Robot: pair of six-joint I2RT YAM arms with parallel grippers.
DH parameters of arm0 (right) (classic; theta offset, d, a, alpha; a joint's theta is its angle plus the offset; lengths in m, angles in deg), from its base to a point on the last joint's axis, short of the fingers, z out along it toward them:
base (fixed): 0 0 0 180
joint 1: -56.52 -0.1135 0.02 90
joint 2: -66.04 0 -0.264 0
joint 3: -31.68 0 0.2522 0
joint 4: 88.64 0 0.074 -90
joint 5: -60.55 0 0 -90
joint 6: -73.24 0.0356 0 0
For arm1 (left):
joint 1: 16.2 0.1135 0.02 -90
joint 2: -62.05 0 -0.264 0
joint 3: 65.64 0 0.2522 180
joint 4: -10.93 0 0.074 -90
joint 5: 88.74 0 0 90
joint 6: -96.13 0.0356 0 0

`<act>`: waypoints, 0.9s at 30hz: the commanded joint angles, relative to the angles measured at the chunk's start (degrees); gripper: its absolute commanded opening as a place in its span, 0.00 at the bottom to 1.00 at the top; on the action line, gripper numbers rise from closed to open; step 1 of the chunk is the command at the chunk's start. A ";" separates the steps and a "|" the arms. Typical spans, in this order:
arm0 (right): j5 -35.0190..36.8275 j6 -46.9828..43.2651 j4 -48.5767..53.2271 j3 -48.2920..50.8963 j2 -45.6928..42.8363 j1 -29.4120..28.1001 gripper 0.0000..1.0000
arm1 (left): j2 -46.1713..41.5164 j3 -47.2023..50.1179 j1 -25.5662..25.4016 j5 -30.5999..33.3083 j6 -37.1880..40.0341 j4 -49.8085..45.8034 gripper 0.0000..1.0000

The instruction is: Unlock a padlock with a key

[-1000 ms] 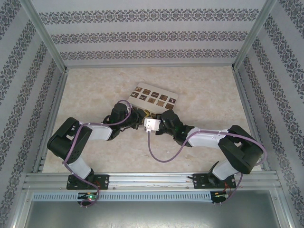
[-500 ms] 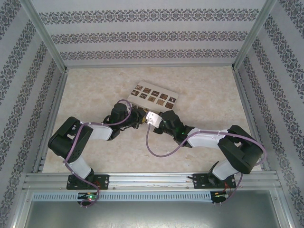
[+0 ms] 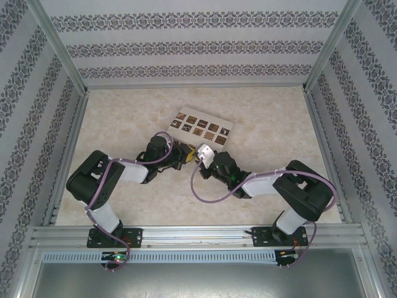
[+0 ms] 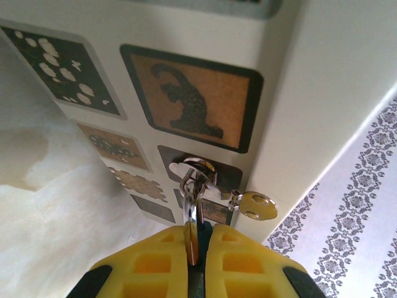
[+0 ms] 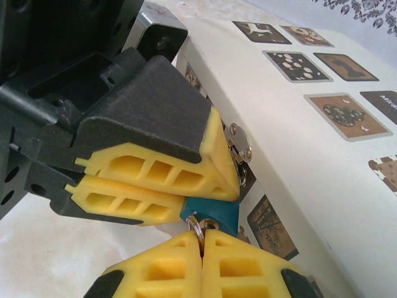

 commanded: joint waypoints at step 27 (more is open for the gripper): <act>4.93 10.09 -12.78 6.93 3.10 -1.56 0.00 | -3.99 1.41 -2.44 5.57 8.14 -4.36 0.37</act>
